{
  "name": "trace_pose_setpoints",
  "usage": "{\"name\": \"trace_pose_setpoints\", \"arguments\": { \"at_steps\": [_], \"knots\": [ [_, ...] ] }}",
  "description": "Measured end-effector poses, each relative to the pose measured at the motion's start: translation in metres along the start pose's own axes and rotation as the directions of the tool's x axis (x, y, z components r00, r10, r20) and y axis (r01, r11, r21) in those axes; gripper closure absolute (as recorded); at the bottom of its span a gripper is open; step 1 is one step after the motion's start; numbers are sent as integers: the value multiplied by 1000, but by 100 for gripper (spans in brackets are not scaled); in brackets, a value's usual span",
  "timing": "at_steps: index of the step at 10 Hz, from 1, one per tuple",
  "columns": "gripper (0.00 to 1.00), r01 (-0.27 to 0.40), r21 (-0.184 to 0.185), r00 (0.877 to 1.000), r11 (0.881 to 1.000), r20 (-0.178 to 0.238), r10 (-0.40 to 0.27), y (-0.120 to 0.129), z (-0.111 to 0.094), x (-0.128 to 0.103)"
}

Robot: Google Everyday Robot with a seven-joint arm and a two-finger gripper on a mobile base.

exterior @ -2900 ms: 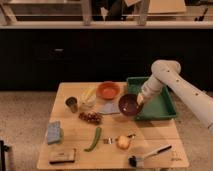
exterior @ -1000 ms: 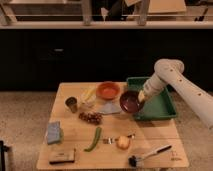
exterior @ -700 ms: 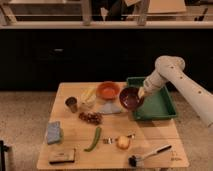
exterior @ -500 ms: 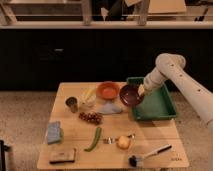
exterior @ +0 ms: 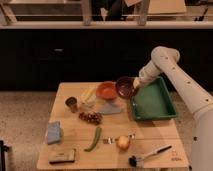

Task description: Stack bowls on top of each other

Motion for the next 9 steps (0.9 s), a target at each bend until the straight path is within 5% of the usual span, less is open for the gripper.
{"name": "trace_pose_setpoints", "arguments": {
  "at_steps": [9],
  "knots": [
    [100, -46, 119, 997, 992, 66, 38, -55, 59, 62]
  ]
}}
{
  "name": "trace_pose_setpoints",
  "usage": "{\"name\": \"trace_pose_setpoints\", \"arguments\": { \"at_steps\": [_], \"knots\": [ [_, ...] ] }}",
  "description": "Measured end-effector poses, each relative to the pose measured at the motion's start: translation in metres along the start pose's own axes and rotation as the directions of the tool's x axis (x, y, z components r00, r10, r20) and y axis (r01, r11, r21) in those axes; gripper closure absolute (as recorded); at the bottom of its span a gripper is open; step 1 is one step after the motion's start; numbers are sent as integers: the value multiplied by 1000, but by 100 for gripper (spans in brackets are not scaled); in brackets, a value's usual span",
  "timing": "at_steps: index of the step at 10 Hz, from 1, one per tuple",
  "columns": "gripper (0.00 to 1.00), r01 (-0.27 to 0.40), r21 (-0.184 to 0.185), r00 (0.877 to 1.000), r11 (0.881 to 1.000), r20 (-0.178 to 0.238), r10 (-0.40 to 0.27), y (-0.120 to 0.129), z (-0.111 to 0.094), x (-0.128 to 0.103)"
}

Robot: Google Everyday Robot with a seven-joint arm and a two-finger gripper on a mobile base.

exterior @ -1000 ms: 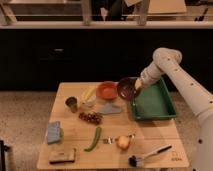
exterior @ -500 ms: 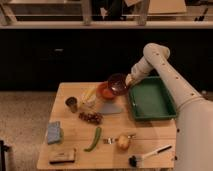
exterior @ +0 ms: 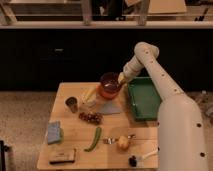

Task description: Stack bowls on top of each other

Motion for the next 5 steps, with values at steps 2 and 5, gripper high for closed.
{"name": "trace_pose_setpoints", "arguments": {
  "at_steps": [2, 5],
  "knots": [
    [100, -27, 27, 1000, 999, 9, 27, 5, 9, 9],
    [100, -45, 51, 999, 998, 30, 43, 6, 21, 18]
  ]
}}
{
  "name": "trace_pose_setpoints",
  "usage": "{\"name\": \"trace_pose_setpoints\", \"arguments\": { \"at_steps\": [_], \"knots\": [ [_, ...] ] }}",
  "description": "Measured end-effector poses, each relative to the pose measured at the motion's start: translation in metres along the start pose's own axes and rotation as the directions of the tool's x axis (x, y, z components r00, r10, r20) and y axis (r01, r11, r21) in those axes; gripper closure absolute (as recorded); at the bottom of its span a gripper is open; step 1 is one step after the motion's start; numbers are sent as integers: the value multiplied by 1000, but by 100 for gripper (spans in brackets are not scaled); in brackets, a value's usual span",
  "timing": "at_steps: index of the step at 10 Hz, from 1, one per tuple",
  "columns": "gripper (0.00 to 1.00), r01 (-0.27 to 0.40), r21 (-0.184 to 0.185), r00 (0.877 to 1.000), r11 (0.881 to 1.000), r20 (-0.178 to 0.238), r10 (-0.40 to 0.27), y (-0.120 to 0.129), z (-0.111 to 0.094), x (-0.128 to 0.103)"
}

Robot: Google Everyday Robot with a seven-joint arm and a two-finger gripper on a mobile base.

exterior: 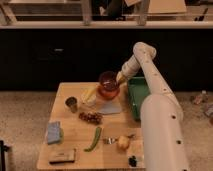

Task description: Stack bowls on top of each other

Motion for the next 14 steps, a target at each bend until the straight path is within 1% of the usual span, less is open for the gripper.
{"name": "trace_pose_setpoints", "arguments": {
  "at_steps": [3, 4, 5, 7, 8, 10, 11, 12, 14],
  "knots": [
    [100, -12, 5, 1000, 1000, 17, 11, 3, 9, 2],
    [95, -19, 10, 1000, 1000, 26, 18, 5, 13, 2],
    [88, -24, 16, 999, 1000, 31, 23, 6, 15, 3],
    [67, -33, 31, 999, 999, 43, 32, 9, 19, 2],
    [58, -34, 36, 998, 999, 46, 32, 11, 20, 1],
    [39, -34, 38, 998, 999, 47, 32, 12, 20, 1],
    [27, -33, 38, 998, 999, 47, 31, 12, 20, 1],
    [21, -33, 37, 998, 999, 47, 31, 11, 20, 1],
    [20, -33, 37, 998, 999, 47, 31, 12, 20, 1]
  ]
}}
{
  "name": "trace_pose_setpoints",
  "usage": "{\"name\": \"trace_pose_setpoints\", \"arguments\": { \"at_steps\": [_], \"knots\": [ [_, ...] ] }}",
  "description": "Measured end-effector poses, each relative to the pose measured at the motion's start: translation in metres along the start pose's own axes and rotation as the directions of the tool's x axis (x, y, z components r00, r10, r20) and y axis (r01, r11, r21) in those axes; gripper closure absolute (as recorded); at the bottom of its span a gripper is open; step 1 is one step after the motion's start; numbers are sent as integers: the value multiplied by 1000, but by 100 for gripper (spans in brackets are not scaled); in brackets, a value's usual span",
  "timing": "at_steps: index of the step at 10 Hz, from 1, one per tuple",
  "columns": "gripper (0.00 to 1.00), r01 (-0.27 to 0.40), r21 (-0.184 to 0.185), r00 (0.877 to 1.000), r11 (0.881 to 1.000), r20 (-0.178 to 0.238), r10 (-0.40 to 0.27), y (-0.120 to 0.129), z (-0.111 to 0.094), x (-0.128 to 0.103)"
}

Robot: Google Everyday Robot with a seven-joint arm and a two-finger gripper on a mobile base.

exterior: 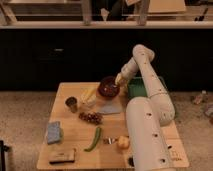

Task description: Stack bowls on top of each other

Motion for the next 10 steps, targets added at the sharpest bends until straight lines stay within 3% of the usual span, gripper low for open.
{"name": "trace_pose_setpoints", "arguments": {
  "at_steps": [4, 6, 10],
  "knots": [
    [20, 0, 2, 1000, 1000, -1, 0, 1, 0, 0],
    [20, 8, 27, 1000, 1000, -15, -7, 5, -5, -4],
    [20, 29, 58, 999, 998, -27, -28, 9, -38, -40]
  ]
}}
